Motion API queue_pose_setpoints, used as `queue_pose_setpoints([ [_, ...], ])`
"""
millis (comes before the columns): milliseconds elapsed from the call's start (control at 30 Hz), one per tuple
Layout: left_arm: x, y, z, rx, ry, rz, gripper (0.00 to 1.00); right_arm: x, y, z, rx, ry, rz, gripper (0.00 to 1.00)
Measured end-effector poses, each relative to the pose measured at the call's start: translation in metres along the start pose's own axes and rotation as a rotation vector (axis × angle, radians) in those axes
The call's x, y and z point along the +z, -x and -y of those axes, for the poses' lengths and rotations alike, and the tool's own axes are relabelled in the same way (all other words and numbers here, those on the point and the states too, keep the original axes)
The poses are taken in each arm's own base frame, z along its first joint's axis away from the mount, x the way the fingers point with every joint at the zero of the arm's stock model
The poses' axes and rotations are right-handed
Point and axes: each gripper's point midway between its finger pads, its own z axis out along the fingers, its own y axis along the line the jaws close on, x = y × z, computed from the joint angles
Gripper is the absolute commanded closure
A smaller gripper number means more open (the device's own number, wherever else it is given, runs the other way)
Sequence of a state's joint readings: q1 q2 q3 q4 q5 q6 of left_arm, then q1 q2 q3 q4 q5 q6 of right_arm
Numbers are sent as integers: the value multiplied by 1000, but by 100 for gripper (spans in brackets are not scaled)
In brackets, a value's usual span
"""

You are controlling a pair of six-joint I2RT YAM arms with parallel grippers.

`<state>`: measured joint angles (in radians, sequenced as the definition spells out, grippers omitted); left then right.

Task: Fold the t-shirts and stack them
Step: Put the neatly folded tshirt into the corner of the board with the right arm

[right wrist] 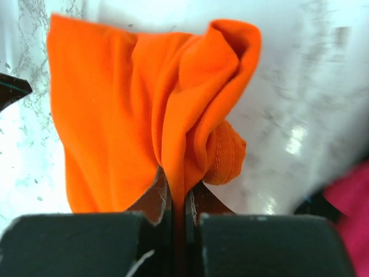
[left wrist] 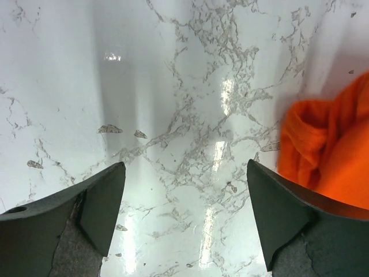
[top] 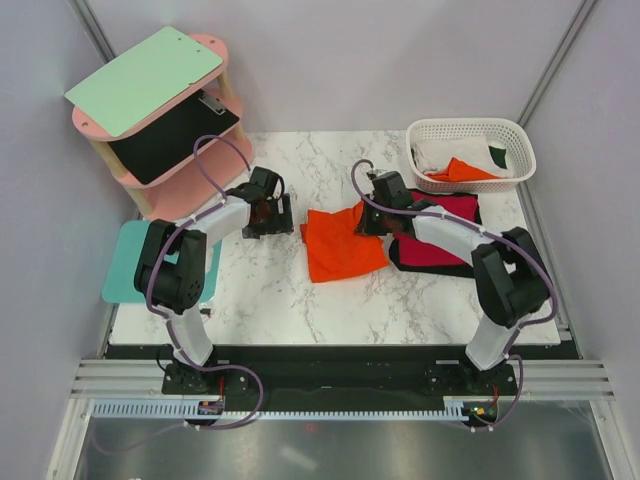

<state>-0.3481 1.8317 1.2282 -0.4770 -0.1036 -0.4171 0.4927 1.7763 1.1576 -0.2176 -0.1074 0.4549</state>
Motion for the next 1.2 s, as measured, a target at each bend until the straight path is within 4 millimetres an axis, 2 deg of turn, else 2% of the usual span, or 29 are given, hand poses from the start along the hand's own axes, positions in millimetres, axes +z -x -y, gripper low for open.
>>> queue_pose_setpoints([
  [200, 0, 0, 0, 0, -1, -1, 8, -47, 20, 23, -16, -91, 74, 100],
  [300, 0, 0, 0, 0, -1, -1, 8, -63, 32, 39, -6, -136, 112, 100],
  [600, 3, -2, 0, 1, 2, -9, 9, -84, 42, 80, 36, -238, 134, 100],
  [967, 15, -11, -2, 4, 13, -43, 11, -154, 77, 122, 100, -352, 304, 100],
  [1200, 15, -11, -2, 5, 16, -49, 11, -164, 78, 148, 147, -397, 308, 100],
])
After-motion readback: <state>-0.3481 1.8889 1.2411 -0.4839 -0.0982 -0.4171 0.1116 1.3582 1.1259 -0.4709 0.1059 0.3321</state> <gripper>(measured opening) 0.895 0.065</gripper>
